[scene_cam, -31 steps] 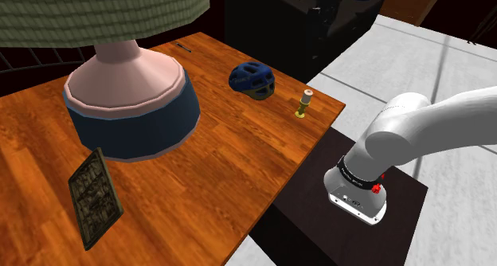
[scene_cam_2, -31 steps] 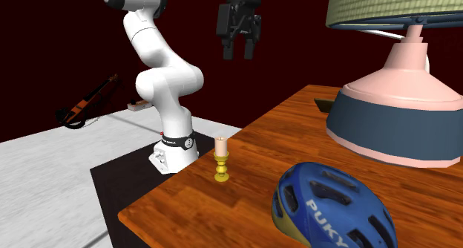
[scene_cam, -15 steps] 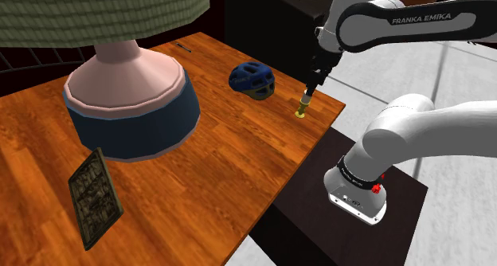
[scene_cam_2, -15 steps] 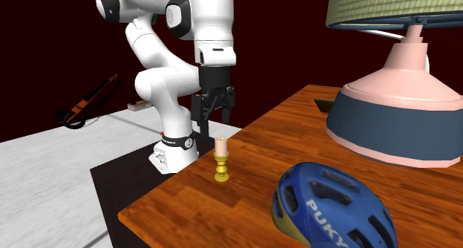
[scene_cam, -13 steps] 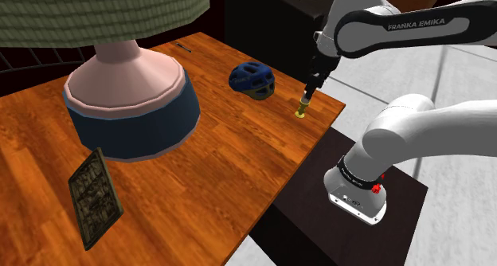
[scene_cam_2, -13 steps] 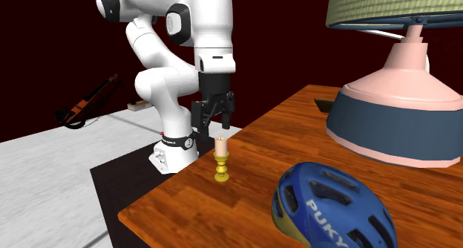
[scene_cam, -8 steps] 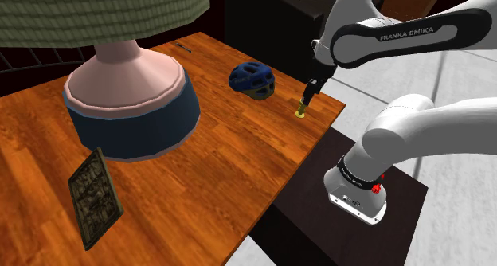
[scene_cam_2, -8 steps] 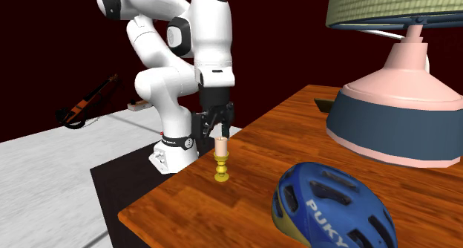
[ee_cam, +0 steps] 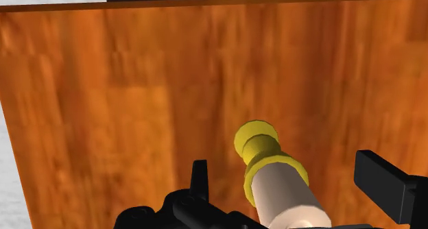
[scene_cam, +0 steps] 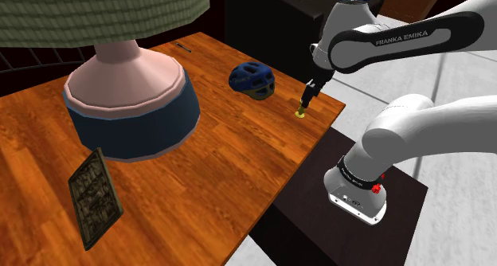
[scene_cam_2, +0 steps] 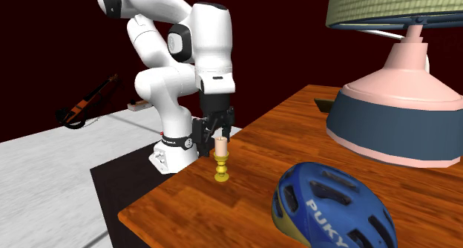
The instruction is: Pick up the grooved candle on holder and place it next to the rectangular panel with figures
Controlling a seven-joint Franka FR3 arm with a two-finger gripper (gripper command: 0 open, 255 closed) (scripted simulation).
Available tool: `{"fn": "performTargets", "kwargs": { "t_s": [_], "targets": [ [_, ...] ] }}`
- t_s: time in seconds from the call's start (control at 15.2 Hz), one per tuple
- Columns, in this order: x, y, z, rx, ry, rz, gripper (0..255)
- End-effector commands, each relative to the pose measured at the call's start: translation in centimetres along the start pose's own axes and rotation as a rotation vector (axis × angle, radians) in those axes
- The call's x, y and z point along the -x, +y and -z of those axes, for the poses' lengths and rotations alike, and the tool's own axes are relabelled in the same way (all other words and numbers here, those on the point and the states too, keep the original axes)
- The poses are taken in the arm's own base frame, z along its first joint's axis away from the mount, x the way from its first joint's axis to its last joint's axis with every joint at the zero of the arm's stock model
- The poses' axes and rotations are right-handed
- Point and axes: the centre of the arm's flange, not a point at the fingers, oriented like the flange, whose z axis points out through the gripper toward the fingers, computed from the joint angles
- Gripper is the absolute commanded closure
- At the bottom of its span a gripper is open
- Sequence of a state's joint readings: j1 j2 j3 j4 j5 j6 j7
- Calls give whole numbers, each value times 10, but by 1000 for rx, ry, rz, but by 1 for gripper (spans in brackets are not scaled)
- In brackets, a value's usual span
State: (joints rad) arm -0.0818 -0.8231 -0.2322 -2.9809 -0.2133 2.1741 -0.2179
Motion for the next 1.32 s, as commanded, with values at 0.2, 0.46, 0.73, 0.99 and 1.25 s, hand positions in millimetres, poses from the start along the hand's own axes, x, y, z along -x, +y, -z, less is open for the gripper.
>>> {"fn": "performTargets", "kwargs": {
  "t_s": [0.2, 0.46, 0.73, 0.99, 1.25],
  "targets": [
    [0, 0, 0, 0, 0, 0, 255],
    [0, 0, 0, 0, 0, 0, 255],
    [0, 0, 5, 0, 0, 0, 255],
    [0, 0, 26, 0, 0, 0, 255],
    [-1, 0, 47, 0, 0, 0, 255]
  ]
}}
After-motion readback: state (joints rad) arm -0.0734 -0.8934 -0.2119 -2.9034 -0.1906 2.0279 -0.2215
